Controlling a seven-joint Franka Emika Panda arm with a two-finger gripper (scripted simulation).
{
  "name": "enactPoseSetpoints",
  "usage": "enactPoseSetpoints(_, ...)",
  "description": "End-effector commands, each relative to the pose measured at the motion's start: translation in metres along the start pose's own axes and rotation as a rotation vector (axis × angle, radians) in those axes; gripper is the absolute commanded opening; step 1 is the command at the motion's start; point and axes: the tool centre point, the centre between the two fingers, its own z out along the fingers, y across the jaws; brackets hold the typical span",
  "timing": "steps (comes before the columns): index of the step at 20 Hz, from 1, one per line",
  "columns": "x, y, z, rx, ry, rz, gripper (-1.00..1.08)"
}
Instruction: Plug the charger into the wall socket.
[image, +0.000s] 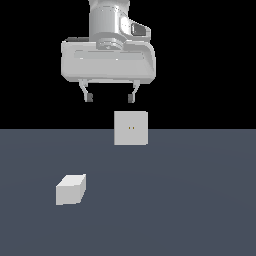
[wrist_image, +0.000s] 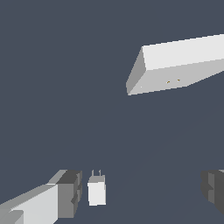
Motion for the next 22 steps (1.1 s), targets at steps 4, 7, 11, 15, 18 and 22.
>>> enactPoseSetpoints(4,-0.03,-0.014,0.028,0.002,0.001,-0.02,1.0)
enactPoseSetpoints(7,-0.048,-0.023,0.045,0.004,0.002,-0.033,1.0)
enactPoseSetpoints(11,-0.07,-0.033,0.066,0.006,0.004,-0.048,1.0)
enactPoseSetpoints(15,-0.086,-0.04,0.082,0.007,0.005,-0.059,1.0)
enactPoseSetpoints(18,-0.095,-0.044,0.091,0.008,0.005,-0.065,1.0)
enactPoseSetpoints(22,-0.101,-0.047,0.098,0.008,0.006,-0.069,1.0)
